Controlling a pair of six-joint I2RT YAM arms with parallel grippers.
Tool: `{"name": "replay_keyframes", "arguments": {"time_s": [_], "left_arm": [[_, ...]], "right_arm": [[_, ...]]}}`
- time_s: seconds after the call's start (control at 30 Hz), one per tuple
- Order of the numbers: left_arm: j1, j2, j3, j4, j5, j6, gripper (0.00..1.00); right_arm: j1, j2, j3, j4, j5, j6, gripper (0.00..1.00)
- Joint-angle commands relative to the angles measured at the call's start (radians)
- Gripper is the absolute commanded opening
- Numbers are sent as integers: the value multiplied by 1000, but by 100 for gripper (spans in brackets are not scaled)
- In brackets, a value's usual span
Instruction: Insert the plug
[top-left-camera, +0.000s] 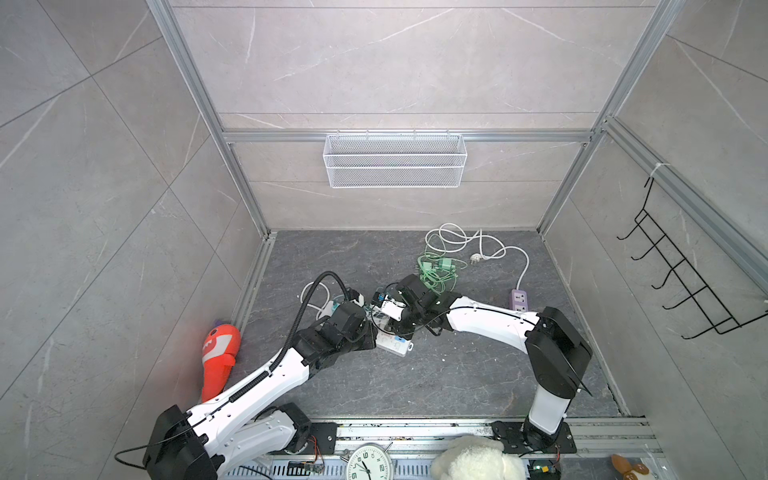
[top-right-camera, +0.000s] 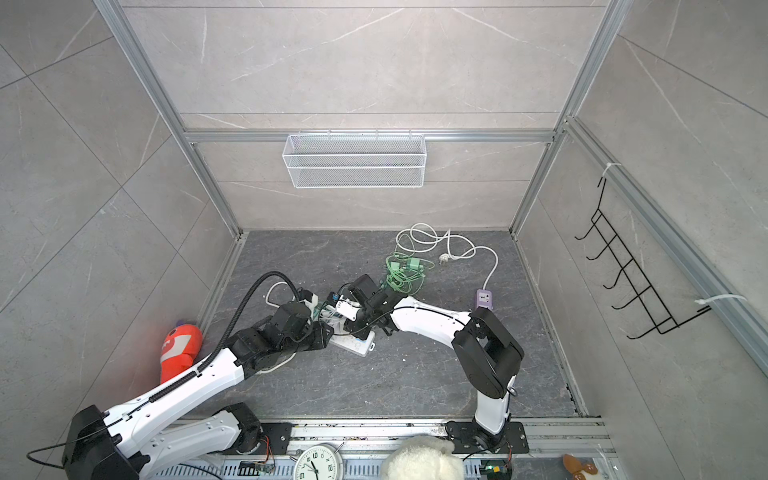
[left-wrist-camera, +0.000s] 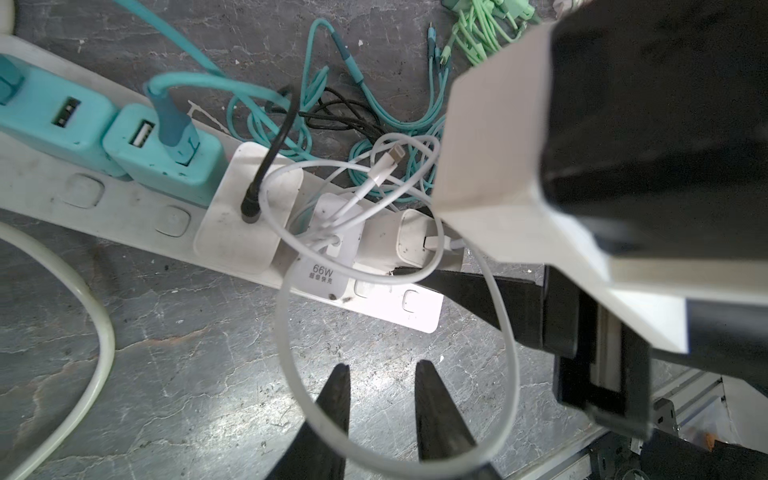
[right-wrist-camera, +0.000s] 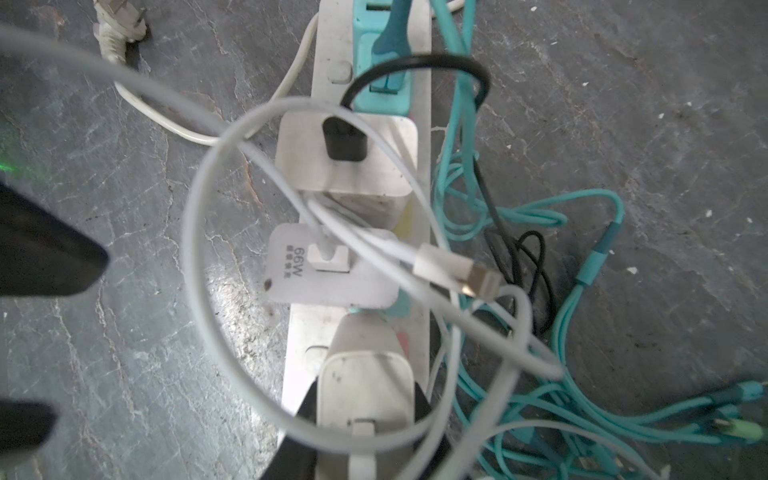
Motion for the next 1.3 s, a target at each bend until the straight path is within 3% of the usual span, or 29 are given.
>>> {"name": "replay_keyframes", "arguments": {"time_s": [0.0,0.23,1.27], "left_arm": [[-2,-17,-2,9,-8,23,31],[-2,-25,-14,20,-8,22,31],[-2,-78,-45,14,-28,19,32]], "right_arm": [[-11,-60,-27,-87,-8,4,0],[-11,-90,-8,-89,-13,3,0],[-9,57,85,-81,-28,5,0]]}}
